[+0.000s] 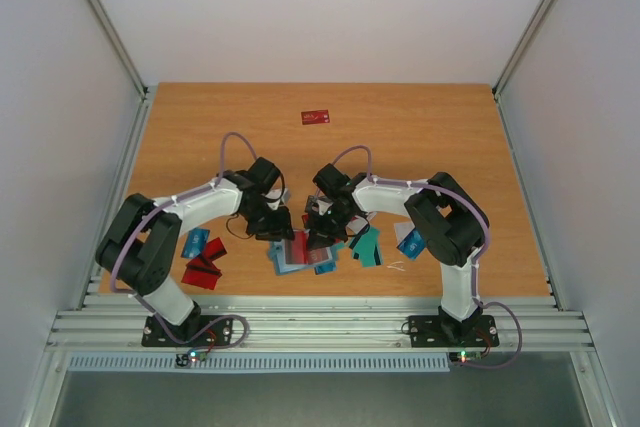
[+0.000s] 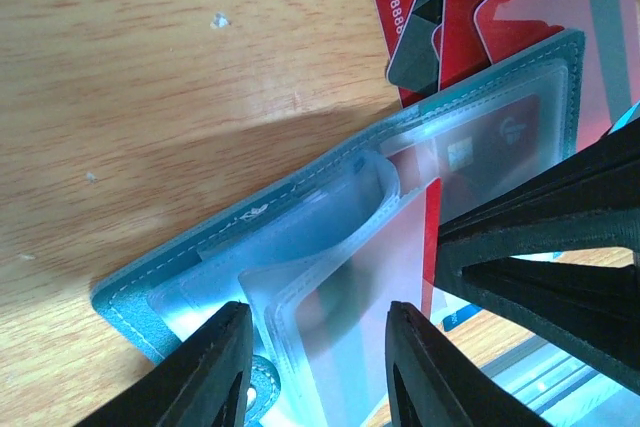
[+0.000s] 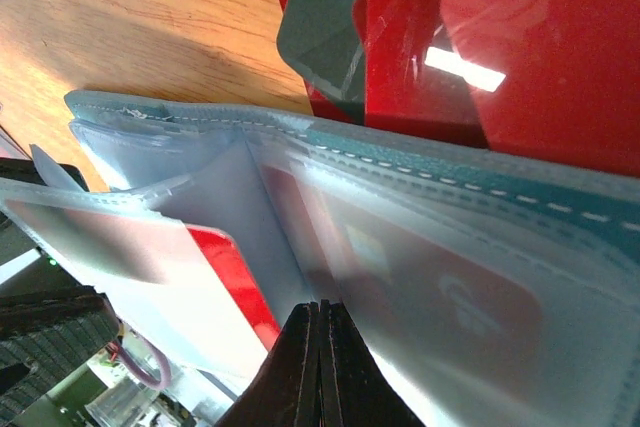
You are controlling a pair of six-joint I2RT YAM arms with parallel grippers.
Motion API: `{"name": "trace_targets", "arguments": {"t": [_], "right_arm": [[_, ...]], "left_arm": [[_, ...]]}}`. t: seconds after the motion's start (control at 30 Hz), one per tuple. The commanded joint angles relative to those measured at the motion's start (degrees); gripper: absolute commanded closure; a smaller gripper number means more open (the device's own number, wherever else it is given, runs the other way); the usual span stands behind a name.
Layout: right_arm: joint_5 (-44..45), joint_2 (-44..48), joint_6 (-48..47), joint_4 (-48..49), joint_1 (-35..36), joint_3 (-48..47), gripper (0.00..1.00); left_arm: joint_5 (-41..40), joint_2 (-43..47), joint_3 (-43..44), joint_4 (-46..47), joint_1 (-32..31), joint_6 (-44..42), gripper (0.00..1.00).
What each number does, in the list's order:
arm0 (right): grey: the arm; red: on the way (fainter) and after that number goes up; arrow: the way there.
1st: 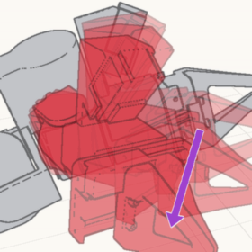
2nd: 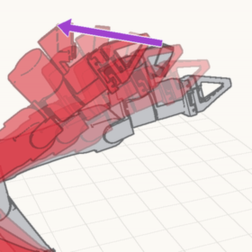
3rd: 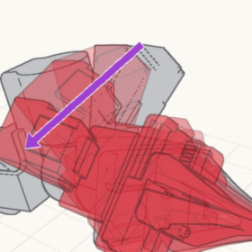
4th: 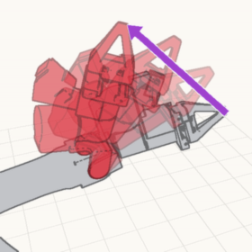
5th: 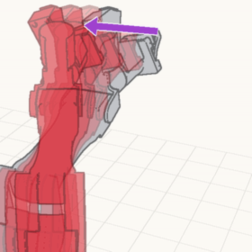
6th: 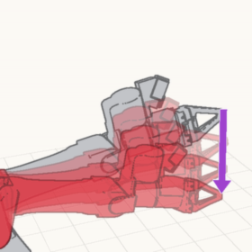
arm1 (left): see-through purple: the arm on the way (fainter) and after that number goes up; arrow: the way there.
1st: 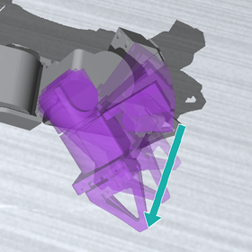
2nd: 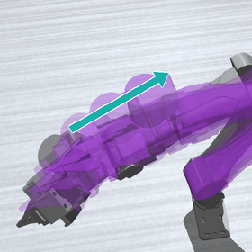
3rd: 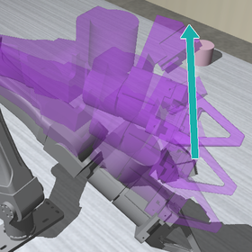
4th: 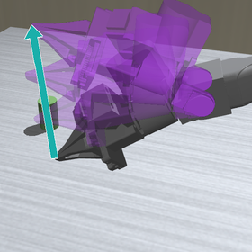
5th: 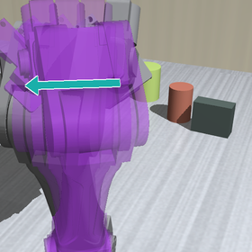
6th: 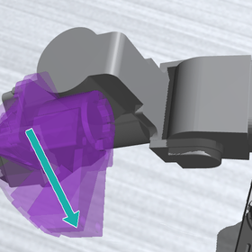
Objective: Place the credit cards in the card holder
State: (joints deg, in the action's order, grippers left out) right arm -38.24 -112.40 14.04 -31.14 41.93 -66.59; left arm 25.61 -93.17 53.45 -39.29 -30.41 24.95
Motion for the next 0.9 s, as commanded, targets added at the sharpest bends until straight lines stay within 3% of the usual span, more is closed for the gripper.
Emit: {"name": "trace_targets", "arguments": {"t": [0.0, 0.47, 0.87], "right_arm": [[3.5, -2.2, -0.2, -1.7, -0.2, 0.5, 0.99], [3.4, -1.9, -0.1, -0.9, -0.3, 1.0, 0.99], [4.0, 1.4, -0.5, -1.5, -0.3, 0.7, 0.99]], "left_arm": [[0.3, -1.5, 1.6, -1.3, -0.6, -0.7, 0.61], [0.6, -2.0, 6.7, -6.3, -2.4, 0.4, 0.61], [5.3, -4.6, 7.7, -2.6, -3.2, 2.5, 0.61]]}}
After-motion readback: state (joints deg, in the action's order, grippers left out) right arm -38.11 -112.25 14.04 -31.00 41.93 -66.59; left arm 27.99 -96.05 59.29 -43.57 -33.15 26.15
